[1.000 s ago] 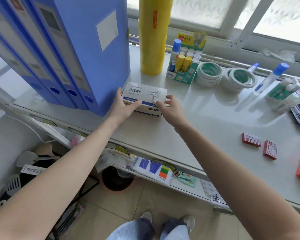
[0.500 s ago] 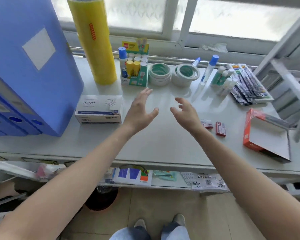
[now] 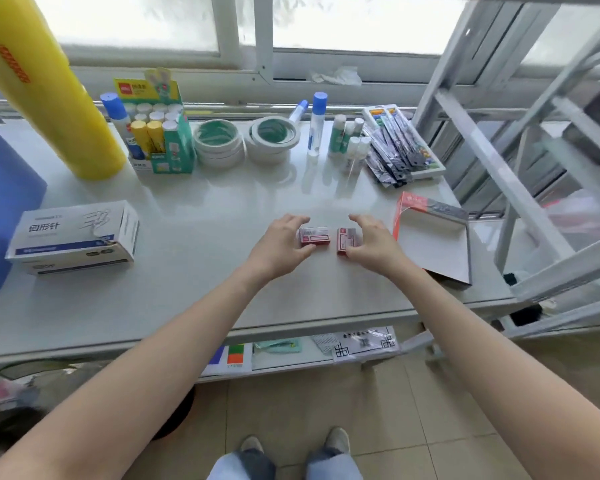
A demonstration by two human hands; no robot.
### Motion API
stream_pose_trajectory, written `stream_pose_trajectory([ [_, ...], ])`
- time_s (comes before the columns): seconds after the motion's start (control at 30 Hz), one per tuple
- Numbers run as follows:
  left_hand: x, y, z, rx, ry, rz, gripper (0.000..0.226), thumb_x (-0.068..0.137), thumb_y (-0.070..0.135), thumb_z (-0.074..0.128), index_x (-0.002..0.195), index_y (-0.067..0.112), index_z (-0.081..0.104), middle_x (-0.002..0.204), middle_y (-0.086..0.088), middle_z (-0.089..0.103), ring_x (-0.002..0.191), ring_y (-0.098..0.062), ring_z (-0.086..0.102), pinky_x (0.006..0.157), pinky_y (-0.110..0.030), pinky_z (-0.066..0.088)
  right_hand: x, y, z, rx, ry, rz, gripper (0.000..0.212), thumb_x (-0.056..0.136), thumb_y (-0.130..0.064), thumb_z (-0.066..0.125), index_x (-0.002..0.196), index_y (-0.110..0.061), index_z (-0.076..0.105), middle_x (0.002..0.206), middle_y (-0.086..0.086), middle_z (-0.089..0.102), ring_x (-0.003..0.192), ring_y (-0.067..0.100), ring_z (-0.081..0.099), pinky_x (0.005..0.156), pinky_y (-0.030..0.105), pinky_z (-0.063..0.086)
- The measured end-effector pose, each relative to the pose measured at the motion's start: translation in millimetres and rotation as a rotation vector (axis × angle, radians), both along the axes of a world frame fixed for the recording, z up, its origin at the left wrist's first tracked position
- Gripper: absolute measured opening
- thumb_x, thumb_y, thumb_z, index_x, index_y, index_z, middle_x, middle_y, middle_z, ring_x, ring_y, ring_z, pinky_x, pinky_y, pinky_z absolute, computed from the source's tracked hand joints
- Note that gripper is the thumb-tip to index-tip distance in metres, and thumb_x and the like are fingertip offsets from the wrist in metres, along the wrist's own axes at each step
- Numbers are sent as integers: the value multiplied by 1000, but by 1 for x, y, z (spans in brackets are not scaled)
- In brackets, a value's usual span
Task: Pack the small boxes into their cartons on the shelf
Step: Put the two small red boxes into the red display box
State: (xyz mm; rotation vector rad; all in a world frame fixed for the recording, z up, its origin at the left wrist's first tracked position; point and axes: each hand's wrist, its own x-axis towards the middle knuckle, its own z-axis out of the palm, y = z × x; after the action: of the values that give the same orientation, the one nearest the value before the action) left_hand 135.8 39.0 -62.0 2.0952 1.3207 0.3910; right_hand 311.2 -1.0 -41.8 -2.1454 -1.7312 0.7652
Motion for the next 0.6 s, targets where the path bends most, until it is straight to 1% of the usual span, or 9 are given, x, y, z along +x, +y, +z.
stream_pose_trajectory([
  [0.07,8,0,-4,-7,18,31,57,86,24,62,137,8,43,139,-10,48,131,-27,40,110,-30,29,8,2,-4,-39,-18,49,68,80,-11,61,142,-5,33,146,14,42,137,29,31,110,29,26],
  [0.13,14,1,-8,-2,42,57,56,85,25,62,137,10,44,138,-9,49,129,-28,40,109,-33,31,14,4,-8,-59,-38,103,69,80,-15,63,142,-5,34,142,15,45,135,31,34,109,30,28],
  [0.23,19,1,-14,14,80,81,55,84,26,61,135,14,47,135,-7,53,125,-28,42,106,-39,36,19,7,-11,-9,-85,155,60,79,-18,65,135,-7,44,131,14,54,125,33,42,106,38,36],
  [0.3,21,0,-16,24,58,107,51,82,24,61,131,16,51,129,-5,57,121,-28,47,103,-40,39,22,8,-11,19,-76,168,61,78,-19,66,134,-7,45,127,14,53,124,33,43,104,43,38],
  [0.33,22,0,-16,33,35,120,48,81,23,62,128,16,54,126,-5,60,118,-29,49,101,-40,41,23,9,-12,23,-67,173,63,78,-19,67,135,-6,43,126,15,52,124,33,42,104,43,38],
  [0.4,22,0,-16,48,-24,137,41,80,21,64,120,15,60,118,-6,64,112,-29,54,98,-38,43,25,10,-13,34,-46,185,66,76,-19,68,135,-4,43,124,17,48,122,34,44,105,38,38],
  [0.47,22,-2,-14,50,-65,138,35,80,21,67,115,14,63,113,-6,67,107,-27,58,94,-36,45,27,12,-13,62,-1,176,62,74,-19,72,129,-2,49,119,17,45,113,31,48,100,30,37],
  [0.53,23,-5,-8,42,-106,161,34,81,23,67,114,16,62,111,-4,68,100,-22,62,91,-36,48,28,12,-10,80,78,127,61,72,-21,75,126,-5,51,116,14,44,102,24,50,94,25,38],
  [0.6,23,-10,0,-9,-205,212,36,83,23,66,117,19,59,107,-2,67,91,-18,63,87,-33,50,28,11,-5,116,180,57,58,72,-24,76,122,-8,51,111,10,46,93,20,51,93,29,44],
])
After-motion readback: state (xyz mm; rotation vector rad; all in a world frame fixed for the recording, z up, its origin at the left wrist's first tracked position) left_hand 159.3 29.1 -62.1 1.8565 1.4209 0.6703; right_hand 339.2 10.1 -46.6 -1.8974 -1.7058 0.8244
